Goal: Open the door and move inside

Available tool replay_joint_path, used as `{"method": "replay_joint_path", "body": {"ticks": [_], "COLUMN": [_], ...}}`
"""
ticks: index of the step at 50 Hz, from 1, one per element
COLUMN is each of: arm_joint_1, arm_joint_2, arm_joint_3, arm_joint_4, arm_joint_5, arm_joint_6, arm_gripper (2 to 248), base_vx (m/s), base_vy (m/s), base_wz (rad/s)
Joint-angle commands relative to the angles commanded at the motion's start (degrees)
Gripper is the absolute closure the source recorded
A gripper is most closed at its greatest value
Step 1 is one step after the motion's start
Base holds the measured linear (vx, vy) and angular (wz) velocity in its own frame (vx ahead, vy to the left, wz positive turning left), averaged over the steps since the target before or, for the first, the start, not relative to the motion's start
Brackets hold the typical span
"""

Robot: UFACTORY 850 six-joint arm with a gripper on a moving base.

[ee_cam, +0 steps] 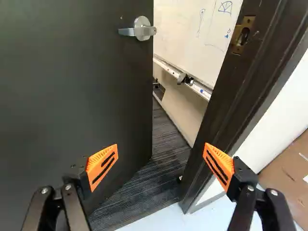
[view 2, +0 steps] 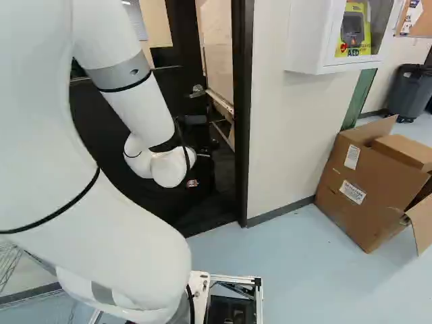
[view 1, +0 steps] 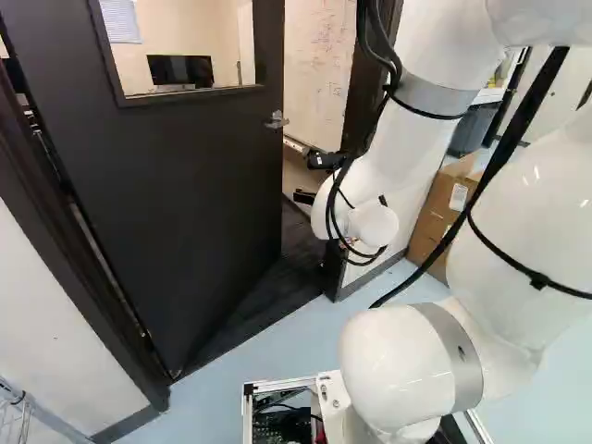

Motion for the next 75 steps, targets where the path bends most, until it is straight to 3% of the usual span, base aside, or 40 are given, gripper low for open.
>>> {"method": "replay_joint_path", "body": {"ticks": [75], "arm_joint_1": [0.0], "arm_joint_2": [0.0], "arm_joint_3": [0.0], "arm_joint_4": [0.0], "arm_joint_5": [0.0], "arm_joint_6": [0.0], "arm_gripper": [3], "base_vx": [0.072], "base_vy": [0.069], "base_wz": [-0.016]}}
